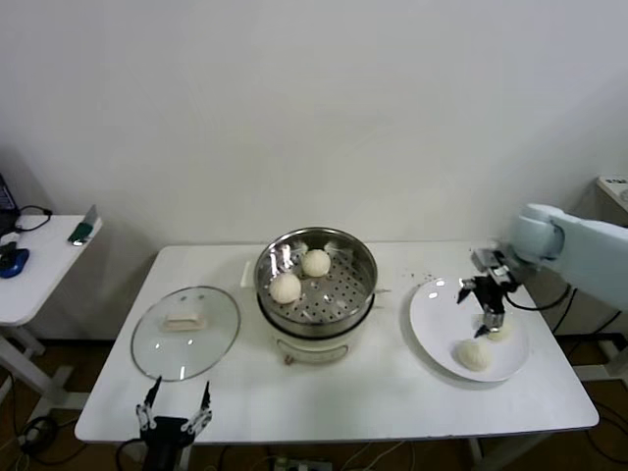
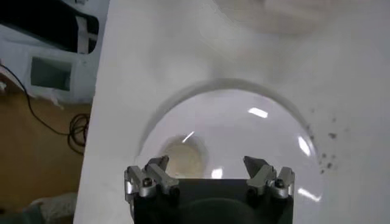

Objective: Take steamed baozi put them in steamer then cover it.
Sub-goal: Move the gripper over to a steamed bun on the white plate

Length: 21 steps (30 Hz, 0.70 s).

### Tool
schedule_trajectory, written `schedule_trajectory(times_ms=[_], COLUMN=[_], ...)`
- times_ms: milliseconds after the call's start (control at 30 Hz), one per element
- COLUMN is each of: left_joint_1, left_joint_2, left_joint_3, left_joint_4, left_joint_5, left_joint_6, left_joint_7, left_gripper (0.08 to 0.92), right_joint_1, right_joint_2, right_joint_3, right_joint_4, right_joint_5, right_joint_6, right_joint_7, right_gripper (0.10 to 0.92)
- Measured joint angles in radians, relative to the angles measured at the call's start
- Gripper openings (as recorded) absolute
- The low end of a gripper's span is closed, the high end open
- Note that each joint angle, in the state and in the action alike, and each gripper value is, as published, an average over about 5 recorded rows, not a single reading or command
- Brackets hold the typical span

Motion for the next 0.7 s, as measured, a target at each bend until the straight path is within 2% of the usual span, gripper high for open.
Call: schedule_trajectory(times_ms=[300,700], left_joint_1=[0.0,0.004], left_joint_2=[-0.003,-0.006], left_joint_3=[-0.003,-0.006], left_joint_4=[0.009,0.019], left_joint_5=[0.003,0.003], left_joint_6=[0.0,-0.004], left_joint_7=[-0.001,-0.002], left_gripper=[0.823,0.823], right_joint_1=[-0.165,-0.265], right_joint_2=[-0.027,0.019], right_joint_3=[0.122,0.204], right_joint_4=[-0.035,-0.116], right_joint_5=[-0.091,-0.144], right_joint_6=[0.007,0.015], right_joint_7=[0.003,0.01], right_gripper=[0.823,0.823])
